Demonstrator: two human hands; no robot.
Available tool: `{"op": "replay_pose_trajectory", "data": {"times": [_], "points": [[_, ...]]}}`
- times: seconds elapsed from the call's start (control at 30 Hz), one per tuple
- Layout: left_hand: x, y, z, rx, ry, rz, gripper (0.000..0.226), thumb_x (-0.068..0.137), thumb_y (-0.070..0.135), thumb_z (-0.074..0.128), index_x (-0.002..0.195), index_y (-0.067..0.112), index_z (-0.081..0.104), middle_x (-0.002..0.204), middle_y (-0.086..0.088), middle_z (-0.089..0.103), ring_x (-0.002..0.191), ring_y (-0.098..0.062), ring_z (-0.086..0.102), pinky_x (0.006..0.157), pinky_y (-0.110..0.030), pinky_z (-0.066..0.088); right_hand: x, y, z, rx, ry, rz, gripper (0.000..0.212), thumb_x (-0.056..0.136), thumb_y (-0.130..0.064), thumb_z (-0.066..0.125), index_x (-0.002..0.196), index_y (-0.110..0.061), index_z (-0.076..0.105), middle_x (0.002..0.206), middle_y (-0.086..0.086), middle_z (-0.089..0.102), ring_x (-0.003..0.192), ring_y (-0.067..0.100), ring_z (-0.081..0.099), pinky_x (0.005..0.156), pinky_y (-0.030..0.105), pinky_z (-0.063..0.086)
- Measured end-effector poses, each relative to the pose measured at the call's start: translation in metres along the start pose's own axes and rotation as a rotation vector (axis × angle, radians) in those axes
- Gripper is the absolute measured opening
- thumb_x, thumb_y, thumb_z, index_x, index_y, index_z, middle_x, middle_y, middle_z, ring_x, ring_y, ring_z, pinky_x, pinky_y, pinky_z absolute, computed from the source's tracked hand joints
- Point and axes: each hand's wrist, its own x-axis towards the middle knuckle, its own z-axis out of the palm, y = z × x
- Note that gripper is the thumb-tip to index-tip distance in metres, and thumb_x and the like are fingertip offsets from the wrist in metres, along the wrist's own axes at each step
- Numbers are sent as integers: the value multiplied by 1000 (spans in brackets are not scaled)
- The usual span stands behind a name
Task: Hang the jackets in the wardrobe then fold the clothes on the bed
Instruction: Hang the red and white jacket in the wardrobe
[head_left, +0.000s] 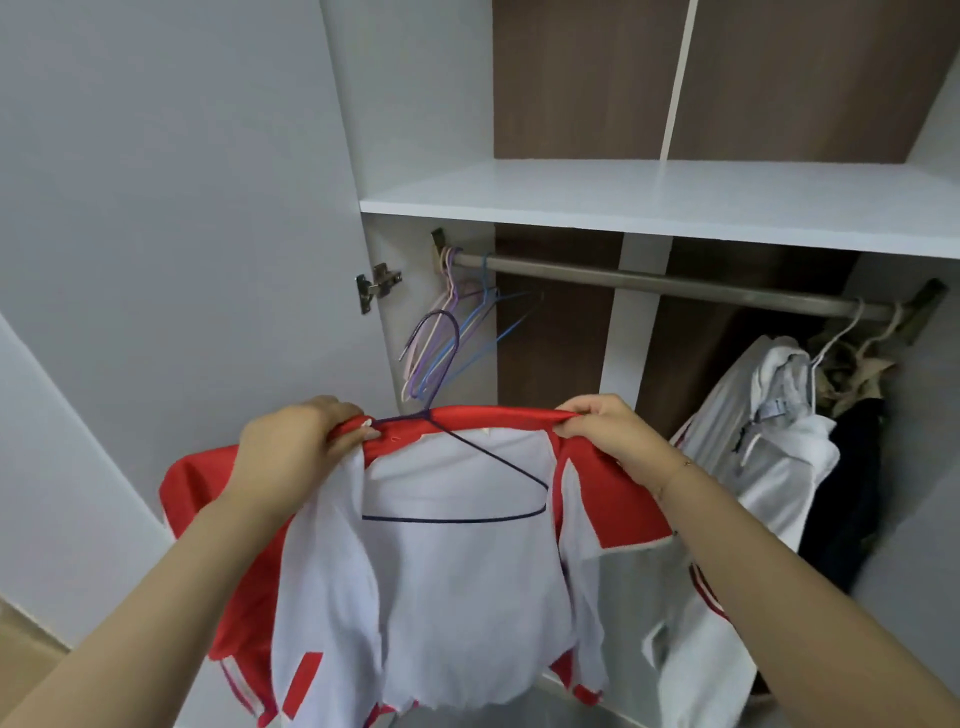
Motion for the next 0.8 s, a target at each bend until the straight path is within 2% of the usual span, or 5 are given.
{"op": "replay_pose_trajectory", "data": {"times": [0.2,0.33,0.57,0.7,0.8], "points": [[2,31,18,-230,162,-10,25,89,55,55,95,36,70,94,15,68,90,-16,65,65,-30,44,-19,-28,-9,329,-441,-213,44,95,-7,58,137,-17,52,119,6,69,112,25,65,94,34,54],[3,42,18,-374,308,-63,17,91,49,59,94,36,70,87,15,66,83,-11,64,65,-31,47,-22,-18,-34,-289,144,-401,33,94,-21,63,125,-33,59,124,-14,57,112,4,53,95,25,45],[1,65,22,-407,320,-51,14,91,44,61,94,35,72,83,14,63,81,-9,62,64,-28,46,-30,11,-41,-594,213,-336,37,104,-35,39,137,-24,53,134,-2,58,124,17,53,108,31,41],[0,73,18,-323,281,100,29,92,56,53,95,34,71,84,15,62,82,-6,61,58,-19,42,-40,11,-39,-653,368,-397,32,104,-31,38,117,-16,63,103,3,70,96,20,65,87,25,49],[0,89,25,-66,184,211,35,92,59,48,96,31,70,88,11,64,87,-13,64,53,-30,47,-42,-4,-30,-774,531,-517,32,104,-30,40,98,-13,66,74,3,66,69,20,62,64,28,47]]}}
